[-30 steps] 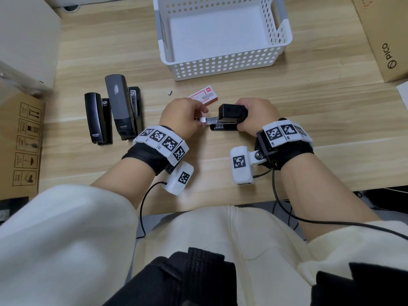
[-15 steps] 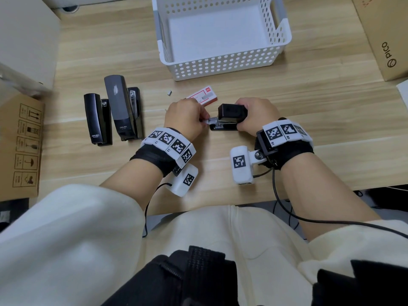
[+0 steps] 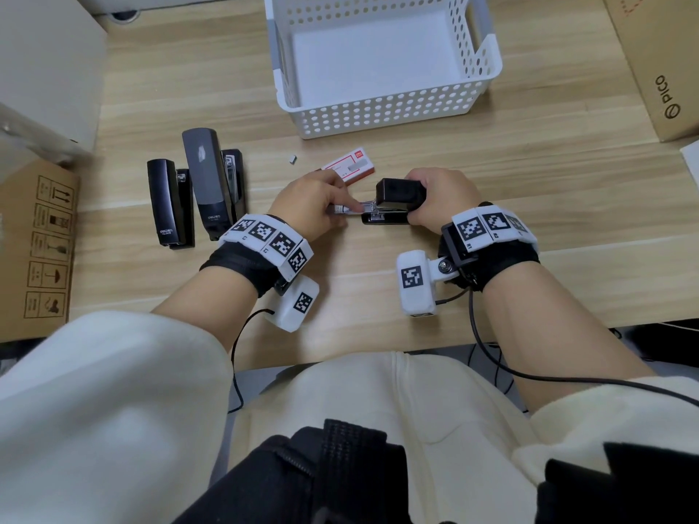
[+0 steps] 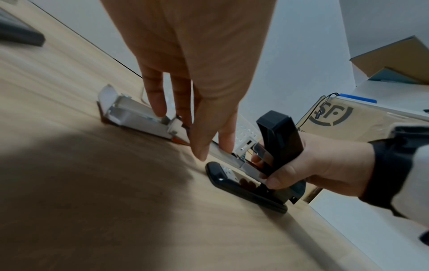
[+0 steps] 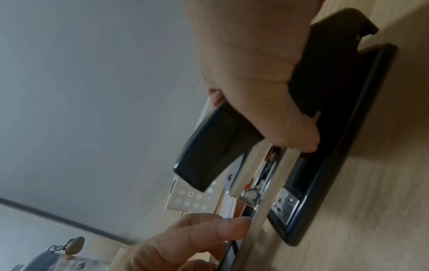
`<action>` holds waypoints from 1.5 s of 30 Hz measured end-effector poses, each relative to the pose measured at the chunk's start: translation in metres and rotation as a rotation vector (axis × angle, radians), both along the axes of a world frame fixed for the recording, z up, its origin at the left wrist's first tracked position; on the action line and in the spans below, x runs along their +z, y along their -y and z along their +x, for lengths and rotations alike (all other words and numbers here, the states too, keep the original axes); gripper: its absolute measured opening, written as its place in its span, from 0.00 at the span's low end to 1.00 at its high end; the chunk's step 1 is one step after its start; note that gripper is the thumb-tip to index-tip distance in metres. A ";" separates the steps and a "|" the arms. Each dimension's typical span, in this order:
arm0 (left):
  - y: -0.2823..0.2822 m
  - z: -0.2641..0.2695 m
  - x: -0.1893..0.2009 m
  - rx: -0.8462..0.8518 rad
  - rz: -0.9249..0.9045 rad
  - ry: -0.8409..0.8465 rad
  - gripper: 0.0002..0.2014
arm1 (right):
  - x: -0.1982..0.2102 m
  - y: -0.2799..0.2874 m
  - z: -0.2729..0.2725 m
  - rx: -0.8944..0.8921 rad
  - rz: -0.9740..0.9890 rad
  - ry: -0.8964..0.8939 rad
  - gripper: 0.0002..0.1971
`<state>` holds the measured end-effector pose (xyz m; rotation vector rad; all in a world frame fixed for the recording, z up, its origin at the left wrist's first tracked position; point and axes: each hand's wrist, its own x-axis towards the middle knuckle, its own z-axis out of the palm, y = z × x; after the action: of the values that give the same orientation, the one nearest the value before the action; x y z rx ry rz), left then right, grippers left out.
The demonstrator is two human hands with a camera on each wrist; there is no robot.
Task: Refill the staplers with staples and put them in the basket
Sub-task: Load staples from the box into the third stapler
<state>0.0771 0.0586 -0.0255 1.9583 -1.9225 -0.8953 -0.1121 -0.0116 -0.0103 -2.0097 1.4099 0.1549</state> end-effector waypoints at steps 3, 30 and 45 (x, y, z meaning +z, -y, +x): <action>0.000 0.002 -0.002 0.023 -0.007 0.006 0.16 | -0.001 0.000 0.000 0.001 -0.002 -0.004 0.19; 0.027 0.050 -0.032 0.561 -0.033 0.158 0.15 | -0.002 0.002 0.000 0.012 -0.003 -0.012 0.19; 0.039 0.050 -0.027 0.546 0.053 0.163 0.09 | -0.002 0.004 0.000 0.010 0.010 -0.004 0.18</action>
<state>0.1269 0.0200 -0.0530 2.4681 -1.3180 -0.6490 -0.1118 -0.0160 -0.0127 -2.0095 1.3984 0.1700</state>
